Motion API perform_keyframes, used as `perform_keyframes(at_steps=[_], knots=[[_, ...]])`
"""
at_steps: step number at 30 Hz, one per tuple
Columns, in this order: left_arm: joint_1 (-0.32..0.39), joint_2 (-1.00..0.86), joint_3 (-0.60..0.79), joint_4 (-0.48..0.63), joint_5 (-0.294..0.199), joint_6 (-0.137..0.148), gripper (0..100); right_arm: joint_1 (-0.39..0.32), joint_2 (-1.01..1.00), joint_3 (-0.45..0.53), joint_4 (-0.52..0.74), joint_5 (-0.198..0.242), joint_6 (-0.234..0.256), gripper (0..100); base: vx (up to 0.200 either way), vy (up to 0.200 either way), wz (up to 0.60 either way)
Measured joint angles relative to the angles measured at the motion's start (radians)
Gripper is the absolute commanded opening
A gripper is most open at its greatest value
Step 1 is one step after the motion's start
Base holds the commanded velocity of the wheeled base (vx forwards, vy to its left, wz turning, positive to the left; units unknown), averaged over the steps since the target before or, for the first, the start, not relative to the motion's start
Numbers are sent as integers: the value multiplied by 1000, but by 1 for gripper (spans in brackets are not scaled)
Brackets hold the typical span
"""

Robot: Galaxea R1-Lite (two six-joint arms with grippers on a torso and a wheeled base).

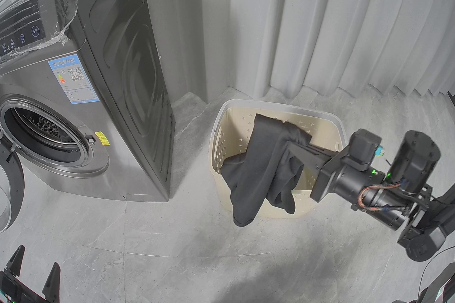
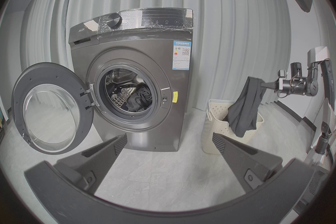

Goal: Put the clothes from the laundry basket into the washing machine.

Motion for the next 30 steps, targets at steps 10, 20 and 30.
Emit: perform_keyframes(at_steps=[10,20,30], knots=[[-1,0,0,0,0,-6,100,-74,-208,27,128,-94,-37,0,-160,0,0],[0,0,0,0,0,-7,100,-53,-256,39,140,-162,-37,0,0,60,0],[0,0,0,0,1,-5,100,-22,-261,32,139,-222,-35,0,0,200,0]])
